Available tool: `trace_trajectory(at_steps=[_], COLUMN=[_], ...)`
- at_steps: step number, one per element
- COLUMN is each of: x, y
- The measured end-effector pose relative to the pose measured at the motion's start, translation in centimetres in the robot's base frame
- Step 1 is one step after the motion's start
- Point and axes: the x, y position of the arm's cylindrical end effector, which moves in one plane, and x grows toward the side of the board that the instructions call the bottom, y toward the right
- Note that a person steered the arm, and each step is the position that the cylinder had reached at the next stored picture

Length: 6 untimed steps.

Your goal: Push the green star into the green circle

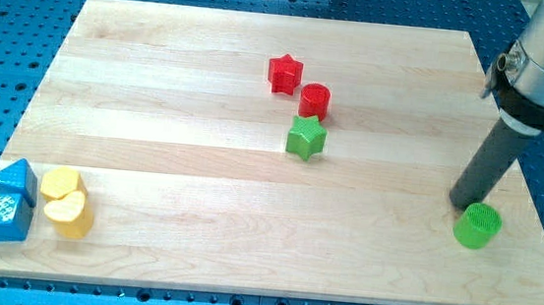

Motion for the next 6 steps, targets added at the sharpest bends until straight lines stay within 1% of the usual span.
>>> trace_trajectory(at_steps=[1,3,4,5,6], x=[0.7,-5.6,-11.5,-10.1,-5.8], y=[-1.8,-25.1,-23.5,-18.1,-17.0])
